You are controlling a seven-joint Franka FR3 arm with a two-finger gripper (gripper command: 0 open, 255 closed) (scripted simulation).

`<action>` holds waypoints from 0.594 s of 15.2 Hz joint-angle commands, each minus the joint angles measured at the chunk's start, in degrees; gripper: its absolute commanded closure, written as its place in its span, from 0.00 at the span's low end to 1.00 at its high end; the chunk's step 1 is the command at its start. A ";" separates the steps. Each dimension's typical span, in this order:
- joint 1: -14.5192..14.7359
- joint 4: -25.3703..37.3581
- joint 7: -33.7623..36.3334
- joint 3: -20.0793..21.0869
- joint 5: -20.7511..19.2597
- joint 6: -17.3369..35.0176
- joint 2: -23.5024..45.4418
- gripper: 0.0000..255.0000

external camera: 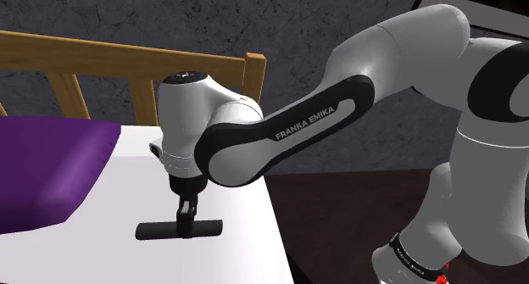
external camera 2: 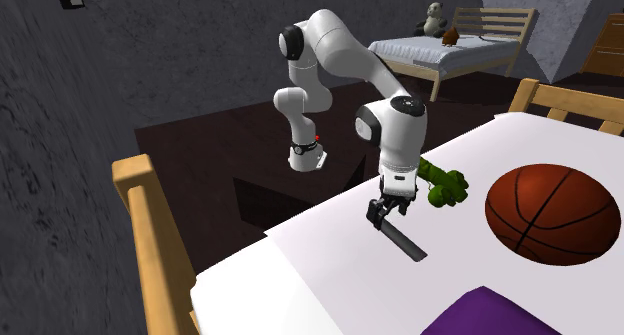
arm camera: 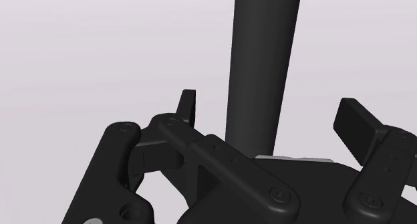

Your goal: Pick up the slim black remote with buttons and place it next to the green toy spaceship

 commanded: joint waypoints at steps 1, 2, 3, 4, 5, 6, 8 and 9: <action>-0.22 1.82 -0.27 0.26 0.58 -3.21 -1.44 0.00; -0.34 2.59 -0.43 0.34 0.81 -4.53 -2.02 0.00; -0.34 2.59 -0.43 0.34 0.81 -4.53 -2.02 0.00; -0.34 2.58 -0.43 0.34 0.82 -4.53 -2.03 0.00; -0.34 2.58 -0.43 0.34 0.81 -4.53 -2.02 0.00; -0.34 2.59 -0.43 0.34 0.81 -4.53 -2.02 0.00; -0.34 2.59 -0.43 0.34 0.81 -4.53 -2.02 0.00; -0.34 2.59 -0.43 0.34 0.81 -4.53 -2.02 0.00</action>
